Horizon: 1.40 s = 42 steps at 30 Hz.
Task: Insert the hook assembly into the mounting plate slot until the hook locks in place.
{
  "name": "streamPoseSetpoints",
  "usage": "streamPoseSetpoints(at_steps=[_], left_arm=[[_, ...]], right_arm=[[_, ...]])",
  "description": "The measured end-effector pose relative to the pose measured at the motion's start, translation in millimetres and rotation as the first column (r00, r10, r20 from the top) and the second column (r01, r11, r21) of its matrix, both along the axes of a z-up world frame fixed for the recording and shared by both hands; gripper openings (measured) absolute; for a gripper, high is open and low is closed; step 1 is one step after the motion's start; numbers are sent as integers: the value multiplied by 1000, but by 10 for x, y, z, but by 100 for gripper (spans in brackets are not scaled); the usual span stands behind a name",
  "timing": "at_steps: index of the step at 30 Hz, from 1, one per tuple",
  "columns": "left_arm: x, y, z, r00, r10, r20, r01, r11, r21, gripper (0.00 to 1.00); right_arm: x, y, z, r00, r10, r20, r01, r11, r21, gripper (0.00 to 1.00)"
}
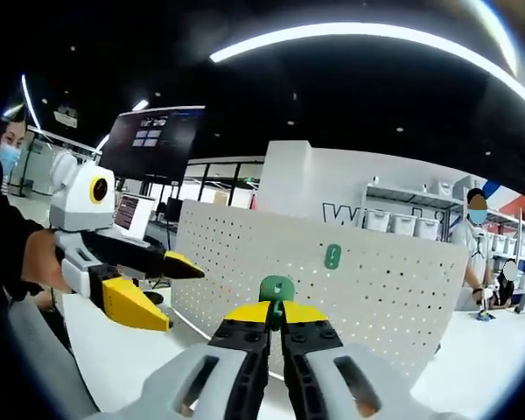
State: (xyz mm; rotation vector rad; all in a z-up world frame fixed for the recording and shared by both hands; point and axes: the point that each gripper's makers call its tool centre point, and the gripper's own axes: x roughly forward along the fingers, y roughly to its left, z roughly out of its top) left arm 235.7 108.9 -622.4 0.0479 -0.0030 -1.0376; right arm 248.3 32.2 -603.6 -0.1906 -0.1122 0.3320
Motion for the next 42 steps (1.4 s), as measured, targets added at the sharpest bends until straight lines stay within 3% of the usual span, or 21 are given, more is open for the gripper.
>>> streamPoseSetpoints(at_steps=[6,20,42], left_arm=[[14,112,-42,999,39,23,-39,999,24,70],[78,386,-127,993,120,21,-121,992,46,72],[84,610,-342,983,181,-11,-179,979,93,69]], right_arm=[[95,-52,84,1000,-15,19,15,1000,1,1],[379,-267,233,996,-68,54,67,998,15,1],[1101,-638,393,984,-158,81,155,987,46,1]])
